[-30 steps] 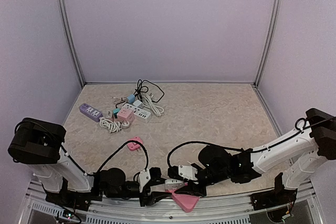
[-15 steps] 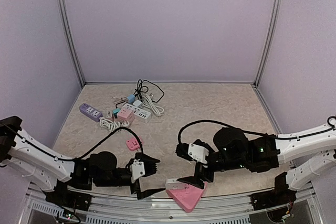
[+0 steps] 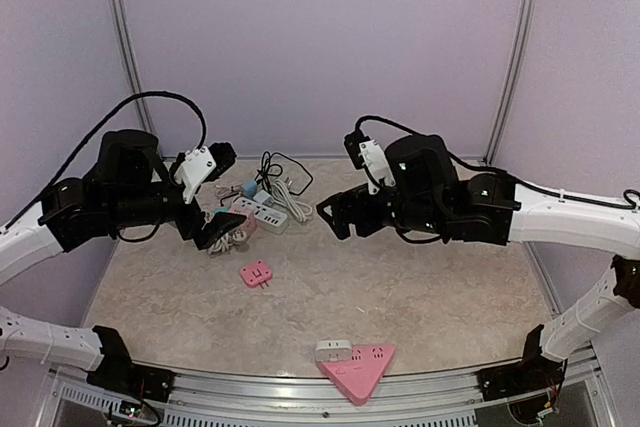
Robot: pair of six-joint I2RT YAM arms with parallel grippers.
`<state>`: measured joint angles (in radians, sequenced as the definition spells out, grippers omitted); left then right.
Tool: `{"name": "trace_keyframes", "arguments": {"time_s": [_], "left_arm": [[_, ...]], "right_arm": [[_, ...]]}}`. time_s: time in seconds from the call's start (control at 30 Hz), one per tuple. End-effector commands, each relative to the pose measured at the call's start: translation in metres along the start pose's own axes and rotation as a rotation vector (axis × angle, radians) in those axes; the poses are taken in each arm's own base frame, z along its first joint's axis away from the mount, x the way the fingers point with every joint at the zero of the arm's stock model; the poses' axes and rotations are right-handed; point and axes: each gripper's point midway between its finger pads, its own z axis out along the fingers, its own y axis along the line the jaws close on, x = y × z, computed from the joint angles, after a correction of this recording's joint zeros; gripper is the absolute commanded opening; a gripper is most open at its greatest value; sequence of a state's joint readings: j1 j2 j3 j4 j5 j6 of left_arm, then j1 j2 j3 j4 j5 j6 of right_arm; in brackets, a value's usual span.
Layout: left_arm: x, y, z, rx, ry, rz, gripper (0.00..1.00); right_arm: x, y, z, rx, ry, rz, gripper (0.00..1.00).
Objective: Insert the plug
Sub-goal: Pick up the plug from the center of the board.
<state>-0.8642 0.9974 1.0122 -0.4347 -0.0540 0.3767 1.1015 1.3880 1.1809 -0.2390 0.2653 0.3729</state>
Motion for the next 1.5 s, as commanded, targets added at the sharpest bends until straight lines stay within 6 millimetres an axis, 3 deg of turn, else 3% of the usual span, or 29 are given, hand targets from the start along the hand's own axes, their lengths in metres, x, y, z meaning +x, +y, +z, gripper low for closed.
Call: {"name": "trace_keyframes", "arguments": {"time_s": [0.0,0.03,0.17,0.23,0.33,0.37,0.5,0.63,0.8,1.0,1.1,1.23,1.37,1.47], "left_arm": [[0.104,0.022,-0.037,0.037,0.445,-0.056,0.99],[0.112,0.036,-0.044,-0.001,0.47,-0.085,0.99],[0.14,0.076,-0.073,-0.194,0.552,-0.185,0.99],[0.148,0.079,-0.083,-0.236,0.569,-0.24,0.99],[0.147,0.067,-0.095,-0.23,0.544,-0.313,0.99],[0.146,0.065,-0.097,-0.22,0.54,-0.306,0.99],[0.143,0.08,-0.11,-0.324,0.525,-0.323,0.99],[0.141,0.08,-0.107,-0.325,0.509,-0.335,0.99],[0.137,0.077,-0.104,-0.309,0.472,-0.351,0.99],[0.132,0.07,-0.099,-0.258,0.448,-0.368,0.99],[0.133,0.07,-0.097,-0.256,0.451,-0.372,0.99],[0.132,0.069,-0.096,-0.249,0.446,-0.372,0.99],[0.132,0.069,-0.093,-0.238,0.443,-0.375,0.99],[0.126,0.067,-0.089,-0.208,0.429,-0.38,0.99]], "right_arm": [[0.014,-0.015,0.045,0.13,0.142,0.175,0.94],[0.028,-0.014,0.063,0.157,0.211,0.162,0.93],[0.048,-0.004,0.118,0.219,0.351,0.111,0.99],[0.062,0.003,0.144,0.243,0.402,0.087,1.0],[0.088,0.028,0.177,0.219,0.463,0.055,1.0],[0.086,0.037,0.186,0.211,0.458,0.05,1.0],[0.119,0.053,0.219,0.206,0.512,0.033,1.0],[0.15,0.057,0.24,0.185,0.538,0.034,1.0],[0.189,0.064,0.253,0.153,0.601,0.016,1.0],[0.218,0.06,0.26,0.199,0.621,-0.028,0.98],[0.221,0.048,0.26,0.257,0.614,-0.05,0.84],[0.208,0.04,0.254,0.299,0.585,-0.055,0.45],[0.166,0.049,0.246,0.283,0.48,-0.079,0.23],[0.108,0.07,0.229,0.251,0.331,-0.143,0.16]]}}
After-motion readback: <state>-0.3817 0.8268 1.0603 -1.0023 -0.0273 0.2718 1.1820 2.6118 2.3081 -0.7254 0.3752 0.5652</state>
